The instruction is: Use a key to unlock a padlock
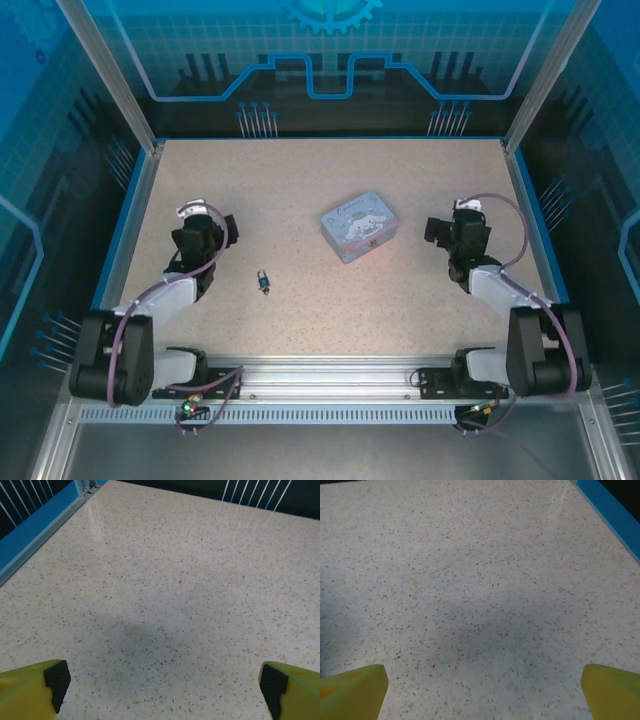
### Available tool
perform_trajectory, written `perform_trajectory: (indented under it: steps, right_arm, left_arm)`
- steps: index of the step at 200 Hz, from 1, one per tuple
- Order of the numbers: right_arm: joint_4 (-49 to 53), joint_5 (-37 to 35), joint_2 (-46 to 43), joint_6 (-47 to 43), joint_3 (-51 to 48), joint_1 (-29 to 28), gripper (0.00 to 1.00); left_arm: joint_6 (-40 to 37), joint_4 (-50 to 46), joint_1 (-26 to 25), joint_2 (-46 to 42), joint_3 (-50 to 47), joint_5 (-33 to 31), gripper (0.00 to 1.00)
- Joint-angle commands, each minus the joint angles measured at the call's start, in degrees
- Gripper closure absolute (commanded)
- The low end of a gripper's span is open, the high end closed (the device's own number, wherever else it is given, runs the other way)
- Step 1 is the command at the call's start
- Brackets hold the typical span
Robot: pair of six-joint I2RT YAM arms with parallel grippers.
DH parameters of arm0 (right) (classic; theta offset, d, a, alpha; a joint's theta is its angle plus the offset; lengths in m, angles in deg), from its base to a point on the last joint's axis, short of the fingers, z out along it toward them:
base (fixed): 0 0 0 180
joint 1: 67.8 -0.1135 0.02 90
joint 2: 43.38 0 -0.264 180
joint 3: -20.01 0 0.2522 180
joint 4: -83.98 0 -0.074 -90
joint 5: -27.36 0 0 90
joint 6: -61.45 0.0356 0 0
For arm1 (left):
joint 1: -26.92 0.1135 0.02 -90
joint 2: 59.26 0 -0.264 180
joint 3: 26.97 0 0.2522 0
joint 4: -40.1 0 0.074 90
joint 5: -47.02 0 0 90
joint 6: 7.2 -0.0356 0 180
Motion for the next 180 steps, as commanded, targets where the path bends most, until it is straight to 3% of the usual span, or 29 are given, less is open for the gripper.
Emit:
perform_trajectory:
  steps: [1,10,29,43,53,63,72,80,115,180]
  right_arm:
    - [-13.8,3.0,3.8,-3.9,-2.1,1.1,0.0]
    - [-19.9,3.9,5.9,-4.7,-4.3,1.0,0.0]
    - [-22.3,6.2,6.1,-7.0,-5.7,-0.2,0.0]
    - [-27.2,8.9,7.8,-8.9,-7.6,-0.9,0.0]
    - [-36.0,8.2,11.8,-9.8,-9.5,-1.2,0.0]
    - [-27.5,8.6,9.7,-9.0,-7.4,-1.0,0.0]
    - [-32.6,8.6,11.0,-9.6,-8.5,-1.1,0.0]
    - [-28.4,8.8,9.9,-8.9,-7.4,-1.0,0.0]
    - [-30.2,4.6,10.7,-10.3,-7.6,-3.2,0.0]
    - [-29.7,5.0,10.6,-10.1,-7.5,-3.0,0.0]
  left_arm:
    - [-5.1,17.0,1.0,5.0,-3.4,1.7,0.01]
    - [-4.6,19.3,1.6,6.5,-3.9,2.5,0.01]
    - [-4.7,25.7,2.2,10.3,-5.8,5.3,0.01]
    - [-6.3,31.0,2.6,13.6,-7.4,11.2,0.01]
    - [-7.5,36.3,2.5,15.9,-7.9,11.2,0.01]
    - [-6.7,29.4,2.6,14.4,-6.1,12.0,0.01]
    - [-7.8,31.3,2.6,15.4,-6.0,13.2,0.01]
    - [-7.4,29.3,2.7,14.7,-5.6,13.5,0.01]
    - [-7.3,29.6,2.9,15.0,-5.5,13.8,0.01]
    - [-7.4,29.8,2.9,15.1,-5.5,13.8,0.01]
